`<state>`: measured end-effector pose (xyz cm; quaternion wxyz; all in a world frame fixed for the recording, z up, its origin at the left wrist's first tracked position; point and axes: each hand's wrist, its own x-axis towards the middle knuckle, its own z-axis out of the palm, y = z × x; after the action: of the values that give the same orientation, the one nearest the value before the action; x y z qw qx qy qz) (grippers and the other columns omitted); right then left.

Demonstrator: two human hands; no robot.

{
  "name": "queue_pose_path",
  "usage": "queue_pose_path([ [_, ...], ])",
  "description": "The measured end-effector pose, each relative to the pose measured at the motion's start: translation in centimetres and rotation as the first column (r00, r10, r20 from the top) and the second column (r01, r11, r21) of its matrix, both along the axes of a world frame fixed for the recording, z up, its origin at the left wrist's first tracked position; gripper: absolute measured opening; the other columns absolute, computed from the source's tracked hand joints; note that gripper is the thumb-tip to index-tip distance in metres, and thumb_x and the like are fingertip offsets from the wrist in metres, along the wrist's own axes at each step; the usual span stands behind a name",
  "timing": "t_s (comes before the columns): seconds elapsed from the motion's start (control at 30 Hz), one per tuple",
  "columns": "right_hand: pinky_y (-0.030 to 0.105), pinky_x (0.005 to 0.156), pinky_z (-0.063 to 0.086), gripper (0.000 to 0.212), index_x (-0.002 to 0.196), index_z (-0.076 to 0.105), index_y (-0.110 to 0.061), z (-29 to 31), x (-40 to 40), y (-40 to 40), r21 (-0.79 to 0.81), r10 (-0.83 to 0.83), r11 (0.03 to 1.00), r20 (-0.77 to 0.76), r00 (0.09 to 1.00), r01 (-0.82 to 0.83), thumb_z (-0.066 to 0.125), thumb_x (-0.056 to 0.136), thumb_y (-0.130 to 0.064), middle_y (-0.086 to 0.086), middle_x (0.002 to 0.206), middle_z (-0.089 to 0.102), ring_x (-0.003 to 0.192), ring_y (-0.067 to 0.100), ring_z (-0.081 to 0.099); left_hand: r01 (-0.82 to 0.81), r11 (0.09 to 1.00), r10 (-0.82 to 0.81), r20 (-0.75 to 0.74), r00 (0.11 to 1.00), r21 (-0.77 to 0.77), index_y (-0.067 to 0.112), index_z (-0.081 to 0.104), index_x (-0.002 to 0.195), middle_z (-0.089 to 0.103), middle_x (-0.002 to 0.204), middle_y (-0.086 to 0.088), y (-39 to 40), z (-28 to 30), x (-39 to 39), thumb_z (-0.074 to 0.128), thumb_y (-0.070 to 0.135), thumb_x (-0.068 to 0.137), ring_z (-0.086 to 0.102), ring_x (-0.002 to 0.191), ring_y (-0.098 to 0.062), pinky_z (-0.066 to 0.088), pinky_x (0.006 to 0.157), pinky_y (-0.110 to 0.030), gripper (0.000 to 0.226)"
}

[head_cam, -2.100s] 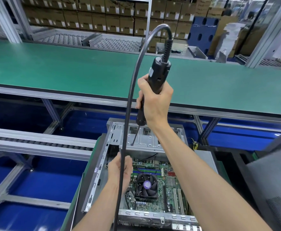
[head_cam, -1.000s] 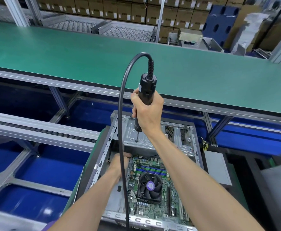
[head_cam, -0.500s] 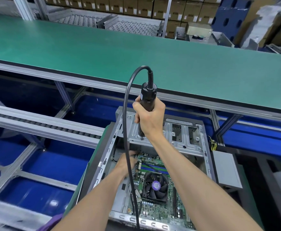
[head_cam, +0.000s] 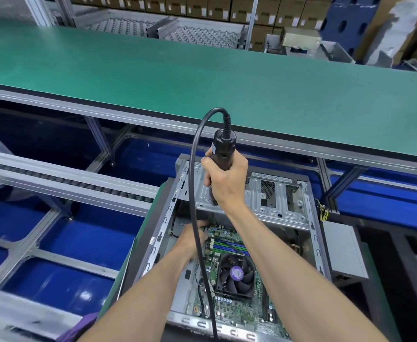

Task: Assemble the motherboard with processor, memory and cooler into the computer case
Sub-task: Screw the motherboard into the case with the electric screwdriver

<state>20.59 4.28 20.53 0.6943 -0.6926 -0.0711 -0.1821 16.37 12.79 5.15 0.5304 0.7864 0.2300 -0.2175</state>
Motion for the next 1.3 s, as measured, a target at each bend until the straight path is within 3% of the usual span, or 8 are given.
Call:
queue_pose_path([
  [0.27,0.057,0.056,0.049,0.018,0.077,0.059,0.0,-0.6,-0.2,-0.1,-0.01,-0.013,1.0,-0.01,1.0,0.013,0.067,0.077,-0.016,0.024,0.065,0.055,0.058,0.049,0.051,0.022,1.0,-0.021,-0.009,1.0,0.007,0.024,0.056,0.136,0.056,0.06,0.001,0.0,-0.4,0.2,0.051,0.008,0.1,0.031,0.027,-0.005,0.023,0.031,-0.017,0.04],
  [0.43,0.056,0.056,0.05,0.03,0.079,0.06,0.001,-0.6,-0.3,-0.1,-0.031,0.017,0.999,0.011,1.0,-0.017,0.067,0.074,-0.028,0.025,0.066,0.056,0.058,0.047,0.053,0.021,1.0,-0.021,-0.035,0.999,-0.012,0.029,0.056,0.14,0.068,0.122,-0.016,-0.1,-0.3,0.2,0.045,0.006,0.1,0.061,0.05,-0.012,0.049,0.044,-0.02,0.047],
  [0.6,0.058,0.058,0.05,0.018,0.078,0.06,0.0,-0.6,-0.1,-0.2,-0.015,0.013,1.0,-0.003,1.0,-0.013,0.067,0.078,-0.017,0.023,0.064,0.055,0.058,0.047,0.053,0.001,1.0,0.0,-0.022,1.0,0.024,0.035,0.054,0.139,0.065,0.077,-0.005,0.0,-1.2,0.5,0.05,0.013,0.101,0.031,0.028,-0.005,0.025,0.031,-0.018,0.044],
  [0.73,0.06,0.058,0.05,0.015,0.077,0.06,-0.005,-0.5,0.2,-0.2,0.004,-0.046,0.999,-0.028,0.999,0.046,0.069,0.079,-0.017,0.022,0.071,0.058,0.062,0.051,0.053,0.017,0.999,-0.017,0.014,1.0,0.037,0.029,0.056,0.137,0.068,0.088,-0.006,-0.2,-0.9,0.4,0.047,0.007,0.101,0.034,0.028,-0.004,0.025,0.03,-0.016,0.044],
  [0.9,0.06,0.057,0.05,0.013,0.076,0.06,-0.008,-0.6,0.2,-0.1,0.011,-0.047,0.999,-0.037,0.998,0.048,0.069,0.077,-0.018,0.023,0.071,0.058,0.063,0.052,0.053,0.013,0.999,-0.014,0.037,0.999,0.044,0.021,0.058,0.136,0.052,0.062,-0.001,-0.4,-0.2,0.3,0.05,0.006,0.101,0.036,0.026,-0.004,0.027,0.029,-0.015,0.039],
  [1.0,0.059,0.058,0.05,0.014,0.077,0.06,-0.008,-0.8,0.3,-0.1,-0.022,-0.033,0.999,-0.022,0.999,0.033,0.068,0.077,-0.02,0.021,0.07,0.057,0.062,0.05,0.053,0.026,0.999,-0.027,0.018,0.999,0.019,0.024,0.057,0.138,0.069,0.091,-0.01,-0.3,0.2,0.1,0.048,0.007,0.101,0.058,0.05,-0.017,0.046,0.04,-0.022,0.041],
  [1.2,0.055,0.059,0.05,0.011,0.078,0.06,-0.008,-0.8,0.2,-0.2,0.015,-0.024,1.0,-0.032,0.999,0.024,0.068,0.078,-0.017,0.024,0.069,0.056,0.061,0.049,0.053,-0.008,1.0,0.008,0.007,1.0,0.007,0.024,0.058,0.136,0.058,0.072,-0.002,-0.2,-0.3,0.2,0.052,0.008,0.1,0.04,0.032,-0.005,0.029,0.03,-0.016,0.039],
  [1.3,0.039,0.055,0.049,0.009,0.078,0.062,-0.007,-0.5,0.1,-0.4,-0.018,0.044,0.999,-0.023,0.999,-0.045,0.066,0.078,-0.015,0.013,0.065,0.056,0.058,0.034,0.055,-0.015,0.999,0.017,0.042,0.999,-0.045,0.022,0.059,0.136,0.069,0.118,-0.016,-0.3,-0.1,-0.1,0.053,0.007,0.1,0.074,0.081,-0.017,0.061,0.076,-0.033,0.04],
])
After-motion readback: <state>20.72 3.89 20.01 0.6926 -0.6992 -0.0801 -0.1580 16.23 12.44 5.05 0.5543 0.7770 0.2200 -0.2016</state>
